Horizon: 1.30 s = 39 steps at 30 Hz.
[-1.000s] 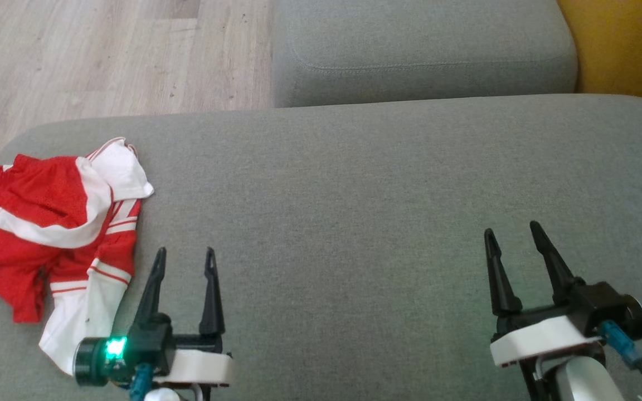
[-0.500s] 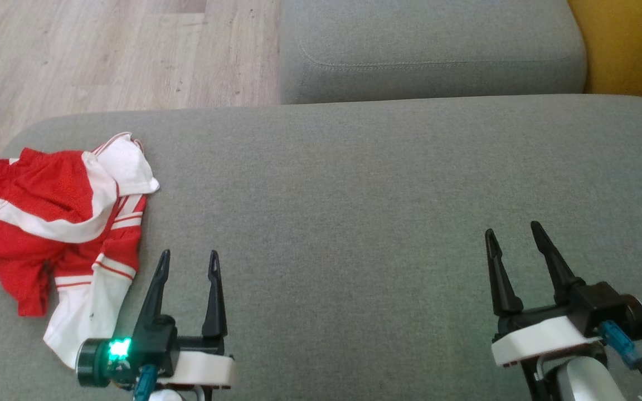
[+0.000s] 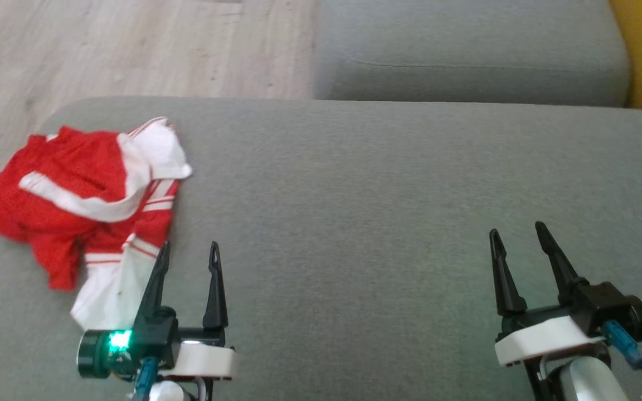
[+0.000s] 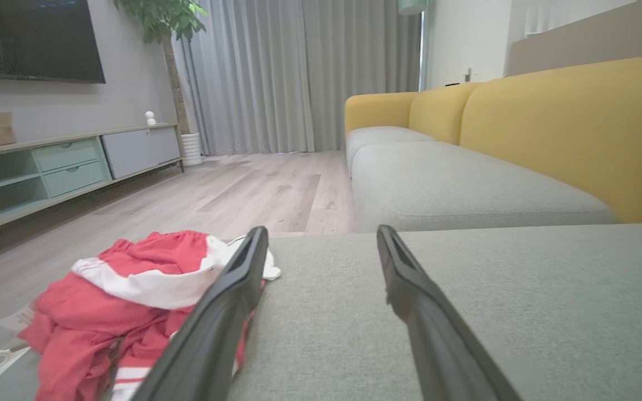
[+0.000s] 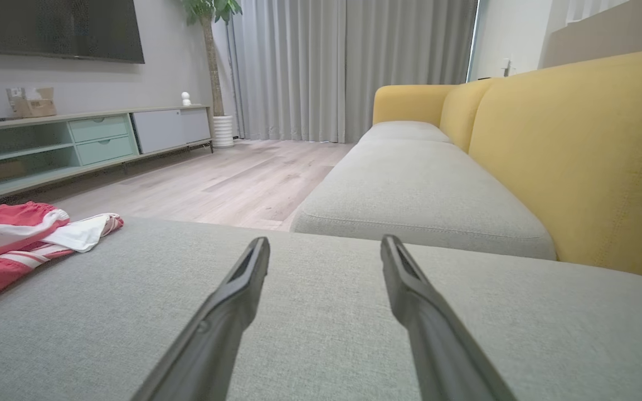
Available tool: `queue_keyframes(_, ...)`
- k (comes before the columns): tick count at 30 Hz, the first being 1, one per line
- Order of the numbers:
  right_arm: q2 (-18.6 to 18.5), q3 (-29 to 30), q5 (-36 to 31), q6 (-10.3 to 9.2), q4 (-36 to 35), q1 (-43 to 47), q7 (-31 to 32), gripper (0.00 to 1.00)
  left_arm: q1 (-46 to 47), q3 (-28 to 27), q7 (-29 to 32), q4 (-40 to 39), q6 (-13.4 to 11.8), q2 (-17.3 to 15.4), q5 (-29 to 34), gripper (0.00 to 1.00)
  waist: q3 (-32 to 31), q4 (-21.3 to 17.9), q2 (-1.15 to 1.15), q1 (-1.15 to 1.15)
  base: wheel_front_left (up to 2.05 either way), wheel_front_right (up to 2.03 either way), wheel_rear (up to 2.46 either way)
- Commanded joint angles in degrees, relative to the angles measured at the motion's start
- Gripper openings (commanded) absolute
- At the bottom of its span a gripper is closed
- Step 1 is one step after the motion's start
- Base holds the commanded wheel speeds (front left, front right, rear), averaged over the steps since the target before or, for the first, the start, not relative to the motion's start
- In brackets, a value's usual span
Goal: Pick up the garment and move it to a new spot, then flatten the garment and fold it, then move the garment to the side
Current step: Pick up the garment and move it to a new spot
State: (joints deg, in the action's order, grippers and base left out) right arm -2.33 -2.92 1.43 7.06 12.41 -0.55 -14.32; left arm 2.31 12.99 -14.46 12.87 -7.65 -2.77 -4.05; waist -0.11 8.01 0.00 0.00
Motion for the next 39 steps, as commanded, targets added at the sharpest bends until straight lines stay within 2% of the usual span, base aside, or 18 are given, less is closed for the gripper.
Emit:
queue_keyframes(1,-0.54,-1.16,0.21,0.43,-1.82,-2.18,-0.68,1.0,2.79,-1.72,-0.54,-1.68,-0.49,-0.11,0.19,1.0,0.32,2.79,0.0,0.0,0.0,0.0,0.0)
queue_keyframes(4,-0.54,-1.34,0.66,0.43,-2.12,-2.31,-0.68,1.0,2.93,-1.91,-0.54,-1.84,-0.58,-0.11,0.3,1.0,0.53,4.91,0.0,0.0,0.0,0.0,0.0)
queue_keyframes(15,-0.54,0.06,-0.94,0.43,-2.85,-2.26,-0.68,1.0,2.8,-2.82,-0.54,-3.81,-1.74,-0.11,-0.2,1.0,1.68,16.76,0.0,0.0,0.0,0.0,0.0)
queue_keyframes(19,-0.54,0.17,-1.76,0.43,-2.57,-2.22,-0.68,1.0,2.2,-3.76,-0.54,-5.2,-2.97,-0.11,0.13,1.0,2.21,19.14,0.0,0.0,0.0,0.0,0.0)
queue_keyframes(25,-0.54,0.93,-4.49,0.43,-3.09,-2.18,-0.68,1.0,4.13,-5.61,-0.54,-9.08,-2.39,-0.77,1.74,1.0,5.18,20.67,0.0,0.0,0.0,0.0,0.0)
queue_keyframes(30,-0.58,1.75,-8.91,0.43,-4.07,-3.73,-0.68,1.0,11.39,-6.47,-0.54,-13.63,-0.28,-3.95,3.72,1.0,10.58,20.38,0.0,0.0,0.0,0.0,0.0)
queue_keyframes(33,-2.3,2.21,-10.63,0.43,-4.79,-5.09,-0.68,1.0,18.88,-6.48,-0.54,-13.93,1.21,-5.8,4.34,1.0,14.67,20.16,0.0,0.0,0.0,0.0,0.0)
queue_keyframes(36,-5.05,2.43,-11.48,0.43,-5.49,-6.26,-0.68,1.0,27.83,-6.25,-0.54,-9.62,2.52,-7.14,4.87,1.0,18.59,19.91,0.0,0.0,0.0,0.0,0.0)
queue_keyframes(39,-7.88,2.21,-11.9,0.43,-6.42,-7.16,-0.68,1.0,37.58,-5.63,0.18,1.76,4.86,-7.51,4.26,1.0,22.17,19.31,0.0,0.0,0.0,0.0,0.0)
